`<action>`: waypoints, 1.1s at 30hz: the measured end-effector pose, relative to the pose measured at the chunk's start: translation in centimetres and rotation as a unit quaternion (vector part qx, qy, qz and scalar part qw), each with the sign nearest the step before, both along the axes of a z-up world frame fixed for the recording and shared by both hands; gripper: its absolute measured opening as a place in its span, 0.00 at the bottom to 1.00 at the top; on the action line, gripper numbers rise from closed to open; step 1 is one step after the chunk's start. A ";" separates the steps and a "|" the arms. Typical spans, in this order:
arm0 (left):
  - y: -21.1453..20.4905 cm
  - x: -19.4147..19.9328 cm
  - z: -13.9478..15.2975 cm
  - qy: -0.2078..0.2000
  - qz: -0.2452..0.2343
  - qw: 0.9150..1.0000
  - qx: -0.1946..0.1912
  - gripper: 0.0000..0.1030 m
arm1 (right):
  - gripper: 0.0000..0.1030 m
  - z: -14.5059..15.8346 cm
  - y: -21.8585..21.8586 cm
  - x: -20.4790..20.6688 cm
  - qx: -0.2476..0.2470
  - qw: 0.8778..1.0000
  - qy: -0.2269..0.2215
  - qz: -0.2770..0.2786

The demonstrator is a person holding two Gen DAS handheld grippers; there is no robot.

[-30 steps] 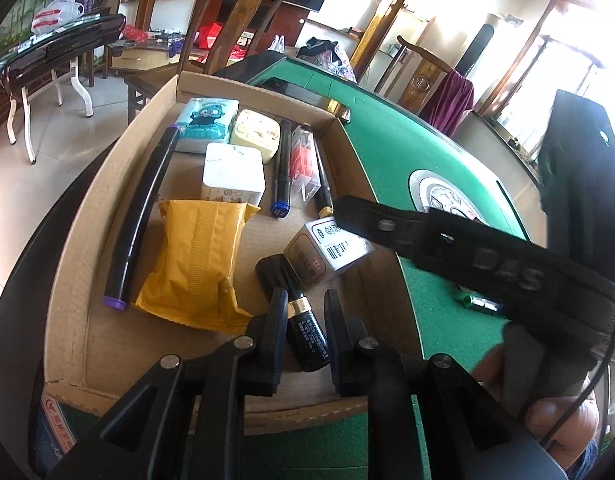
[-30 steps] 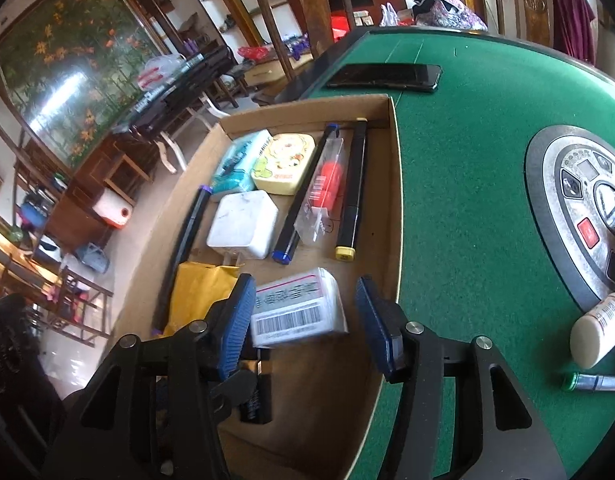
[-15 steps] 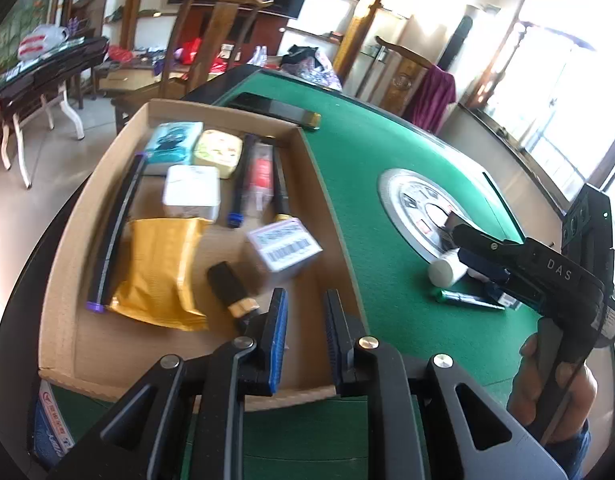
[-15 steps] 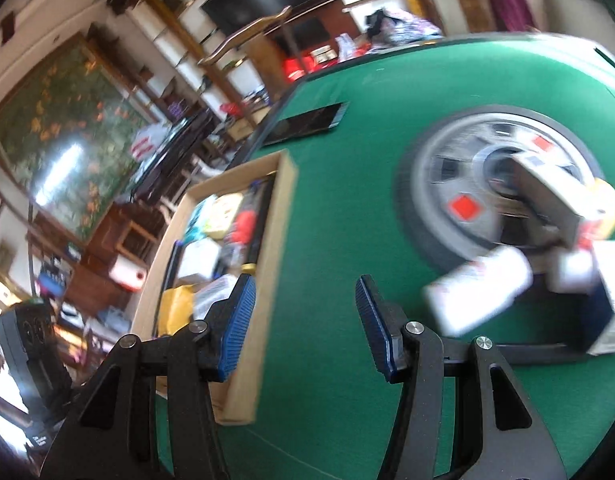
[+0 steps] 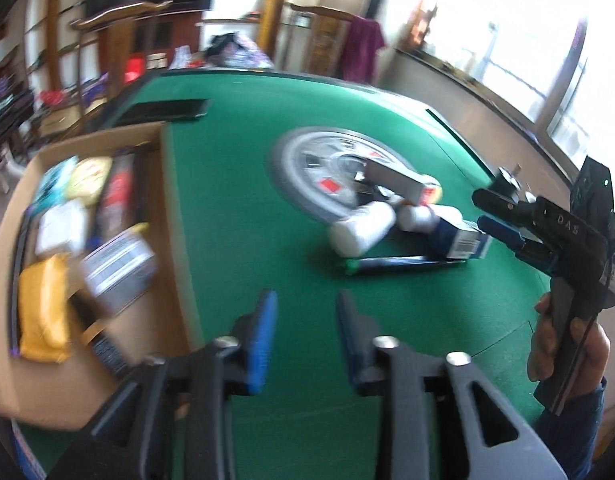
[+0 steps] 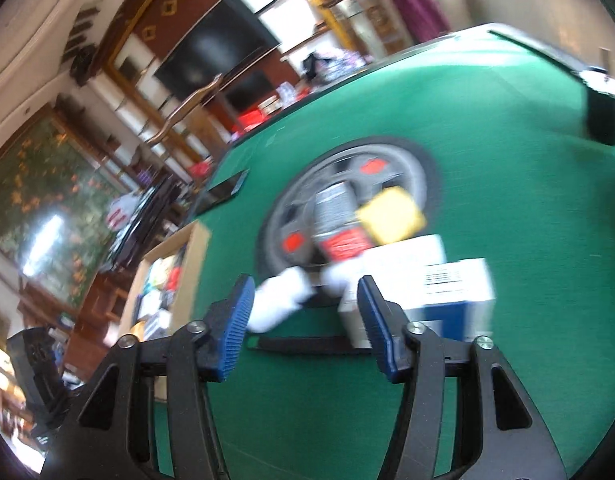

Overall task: Organize objects
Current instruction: 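Grasp the white pill bottle with the left gripper while the right reaches the blue-white box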

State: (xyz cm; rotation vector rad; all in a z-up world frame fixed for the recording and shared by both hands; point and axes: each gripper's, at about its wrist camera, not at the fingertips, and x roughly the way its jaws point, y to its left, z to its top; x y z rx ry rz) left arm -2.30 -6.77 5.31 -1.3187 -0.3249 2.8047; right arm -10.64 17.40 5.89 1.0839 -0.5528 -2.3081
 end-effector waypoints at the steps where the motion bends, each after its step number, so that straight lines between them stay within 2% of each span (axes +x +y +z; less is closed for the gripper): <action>1: 1.0 -0.9 0.2 0.000 -0.016 1.000 -0.009 0.53 | 0.59 0.1 0.9 -0.1 -0.003 1.000 -0.001 -0.014; 3: 2.3 -2.1 0.6 0.006 -0.028 0.999 -0.032 0.56 | 0.59 0.2 2.2 -0.1 -0.007 1.000 -0.002 -0.029; 6: 4.4 -4.4 1.2 0.002 -0.057 0.996 -0.072 0.69 | 0.59 0.1 4.0 -0.3 -0.032 0.998 -0.012 -0.044; 10: 5.3 -7.0 0.5 0.004 -0.064 0.989 -0.131 0.70 | 0.59 0.1 5.0 -0.4 -0.045 0.998 -0.020 -0.050; 14: 4.9 -9.3 -1.4 -0.032 -0.071 0.988 -0.130 0.70 | 0.59 -0.3 5.2 -0.8 -0.060 0.996 -0.034 -0.048; 20: 6.0 -11.1 -2.9 -0.041 -0.069 0.987 -0.138 0.70 | 0.59 -0.2 5.4 -0.8 -0.062 0.996 -0.034 -0.049; 21: 6.2 -11.4 -3.3 -0.045 -0.065 0.987 -0.142 0.69 | 0.59 -0.2 5.3 -0.8 -0.059 0.996 -0.034 -0.049; 24: 6.3 -11.5 -4.1 -0.060 -0.061 0.988 -0.131 0.36 | 0.59 -0.3 5.3 -0.7 -0.049 0.997 -0.034 -0.050; 26: 5.8 -10.8 -4.2 -0.057 -0.039 0.990 -0.126 0.34 | 0.59 -0.3 5.3 -0.8 -0.040 0.997 -0.034 -0.052; 29: 4.1 -8.8 -4.1 -0.045 -0.012 0.995 -0.088 0.34 | 0.59 -0.5 4.8 -0.9 -0.019 0.998 -0.036 -0.047; 33: 1.9 -6.9 -4.5 -0.028 0.019 0.997 -0.063 0.34 | 0.60 -0.9 3.1 -0.7 0.022 0.999 -0.036 -0.025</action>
